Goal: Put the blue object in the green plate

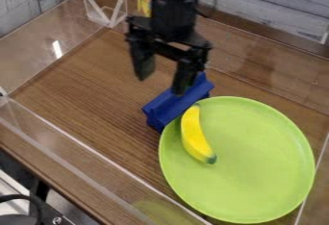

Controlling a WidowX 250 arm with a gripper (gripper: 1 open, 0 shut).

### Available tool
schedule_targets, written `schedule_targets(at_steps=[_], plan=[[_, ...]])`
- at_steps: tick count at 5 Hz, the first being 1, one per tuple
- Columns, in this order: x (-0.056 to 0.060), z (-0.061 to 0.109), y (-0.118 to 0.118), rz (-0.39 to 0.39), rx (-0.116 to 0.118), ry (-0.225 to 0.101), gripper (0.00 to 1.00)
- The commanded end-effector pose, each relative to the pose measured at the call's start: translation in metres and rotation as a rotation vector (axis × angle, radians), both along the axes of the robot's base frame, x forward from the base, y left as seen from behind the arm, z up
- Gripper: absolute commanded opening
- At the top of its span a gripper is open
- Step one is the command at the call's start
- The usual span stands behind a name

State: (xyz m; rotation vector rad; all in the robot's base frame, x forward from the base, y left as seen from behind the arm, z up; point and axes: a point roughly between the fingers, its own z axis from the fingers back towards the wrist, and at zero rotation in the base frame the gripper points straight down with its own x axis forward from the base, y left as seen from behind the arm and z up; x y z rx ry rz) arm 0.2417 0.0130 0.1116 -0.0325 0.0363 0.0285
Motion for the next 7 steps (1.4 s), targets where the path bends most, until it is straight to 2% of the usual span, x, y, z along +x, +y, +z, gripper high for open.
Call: schedule_targets(at_steps=[1,2,5,7], plan=[[-0.005,0.004,0.009,0.003,-0.010,-0.066,1.00],[-0.008,-0.001,0.008,-0.013,-0.022,-0.062,1.00],[-0.010,-0.014,0.005,-0.043,-0.038,-0.046,1.00],[-0.010,-0.020,0.006,-0.061,-0.048,-0.046,1.00]])
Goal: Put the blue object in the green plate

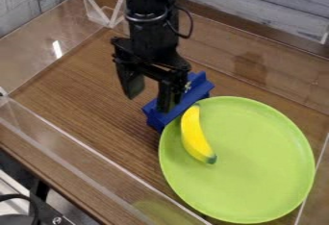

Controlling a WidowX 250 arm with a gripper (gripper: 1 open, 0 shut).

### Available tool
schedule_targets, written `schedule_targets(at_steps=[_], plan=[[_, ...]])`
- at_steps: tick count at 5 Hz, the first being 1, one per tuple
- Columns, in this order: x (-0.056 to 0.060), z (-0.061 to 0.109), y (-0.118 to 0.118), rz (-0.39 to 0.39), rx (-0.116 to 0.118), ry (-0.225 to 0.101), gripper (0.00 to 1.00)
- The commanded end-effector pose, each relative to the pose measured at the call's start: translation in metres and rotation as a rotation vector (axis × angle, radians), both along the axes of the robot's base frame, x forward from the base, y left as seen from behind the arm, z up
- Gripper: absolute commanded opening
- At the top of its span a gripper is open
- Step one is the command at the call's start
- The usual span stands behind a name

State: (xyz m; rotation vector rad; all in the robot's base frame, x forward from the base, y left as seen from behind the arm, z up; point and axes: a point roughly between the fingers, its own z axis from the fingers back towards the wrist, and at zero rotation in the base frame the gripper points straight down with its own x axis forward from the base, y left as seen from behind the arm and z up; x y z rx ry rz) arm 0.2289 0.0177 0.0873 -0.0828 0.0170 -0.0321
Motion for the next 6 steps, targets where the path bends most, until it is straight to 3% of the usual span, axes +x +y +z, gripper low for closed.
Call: schedule_targets(at_steps=[1,6], plan=[[0.0029,0.0025,0.0029,-0.008,-0.003,-0.026,1.00],[0.0099,-0.0035,0.0077,0.001,0.001,-0.034,1.00]])
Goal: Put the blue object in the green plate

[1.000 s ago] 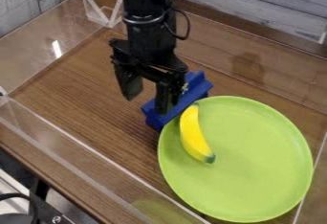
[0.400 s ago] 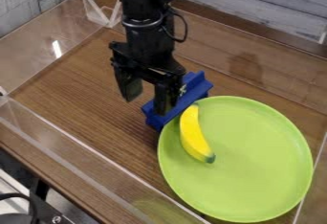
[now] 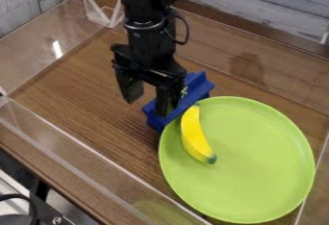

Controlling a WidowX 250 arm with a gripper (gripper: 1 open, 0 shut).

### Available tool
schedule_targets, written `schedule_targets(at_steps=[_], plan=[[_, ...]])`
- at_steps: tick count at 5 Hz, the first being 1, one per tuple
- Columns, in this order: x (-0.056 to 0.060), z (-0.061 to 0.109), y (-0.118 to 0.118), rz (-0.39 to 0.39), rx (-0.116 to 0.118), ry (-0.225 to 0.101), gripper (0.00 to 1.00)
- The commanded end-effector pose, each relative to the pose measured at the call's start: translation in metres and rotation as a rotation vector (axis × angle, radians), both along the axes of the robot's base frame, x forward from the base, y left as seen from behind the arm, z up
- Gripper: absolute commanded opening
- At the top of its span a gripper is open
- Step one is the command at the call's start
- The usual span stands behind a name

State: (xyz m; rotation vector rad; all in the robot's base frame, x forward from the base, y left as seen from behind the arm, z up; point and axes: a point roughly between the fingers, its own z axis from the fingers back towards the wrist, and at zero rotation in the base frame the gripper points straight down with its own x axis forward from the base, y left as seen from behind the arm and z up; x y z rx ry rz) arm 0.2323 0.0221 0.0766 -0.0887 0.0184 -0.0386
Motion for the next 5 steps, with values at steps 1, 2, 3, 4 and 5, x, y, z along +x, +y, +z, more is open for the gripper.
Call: schedule_targets(at_steps=[1,2,3,4,5], plan=[[0.0081,0.0071,0.0042,0.010,0.010,-0.037,1.00],[0.0095,0.0074,0.0049,0.012,0.011,-0.040,1.00],[0.0108,0.0077,0.0056,0.014,0.013,-0.043,1.00],[0.0125,0.0077,0.0058,0.015,0.015,-0.046,1.00],[0.0152,0.0037,0.0040,0.008,0.013,-0.049,1.00]])
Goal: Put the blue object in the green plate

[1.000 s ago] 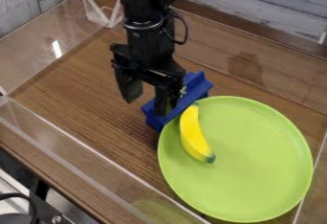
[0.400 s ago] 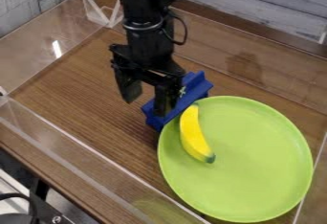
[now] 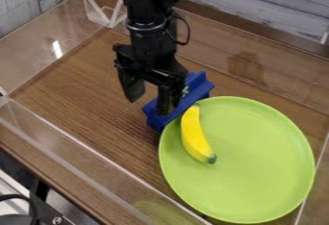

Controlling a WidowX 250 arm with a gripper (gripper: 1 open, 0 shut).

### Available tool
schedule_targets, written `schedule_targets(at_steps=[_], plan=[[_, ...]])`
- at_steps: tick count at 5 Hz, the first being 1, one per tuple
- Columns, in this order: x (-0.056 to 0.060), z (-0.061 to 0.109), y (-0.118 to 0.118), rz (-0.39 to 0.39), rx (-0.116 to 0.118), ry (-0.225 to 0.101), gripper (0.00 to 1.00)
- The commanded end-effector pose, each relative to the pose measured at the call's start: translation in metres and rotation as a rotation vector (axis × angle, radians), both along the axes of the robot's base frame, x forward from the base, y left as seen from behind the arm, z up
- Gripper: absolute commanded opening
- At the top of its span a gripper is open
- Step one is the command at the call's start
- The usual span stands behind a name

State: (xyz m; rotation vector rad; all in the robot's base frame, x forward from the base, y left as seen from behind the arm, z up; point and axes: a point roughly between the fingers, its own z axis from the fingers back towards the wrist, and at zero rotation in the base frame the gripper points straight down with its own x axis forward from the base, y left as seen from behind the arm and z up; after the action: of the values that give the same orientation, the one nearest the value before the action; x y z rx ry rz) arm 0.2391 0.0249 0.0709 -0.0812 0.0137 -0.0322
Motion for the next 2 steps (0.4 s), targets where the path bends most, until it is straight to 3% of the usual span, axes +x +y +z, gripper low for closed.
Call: schedule_targets(at_steps=[1,2], plan=[[0.0113,0.0057,-0.0005,-0.007,0.004,-0.047,1.00],[0.0141,0.0021,-0.0017,-0.014,0.002,-0.051,1.00]])
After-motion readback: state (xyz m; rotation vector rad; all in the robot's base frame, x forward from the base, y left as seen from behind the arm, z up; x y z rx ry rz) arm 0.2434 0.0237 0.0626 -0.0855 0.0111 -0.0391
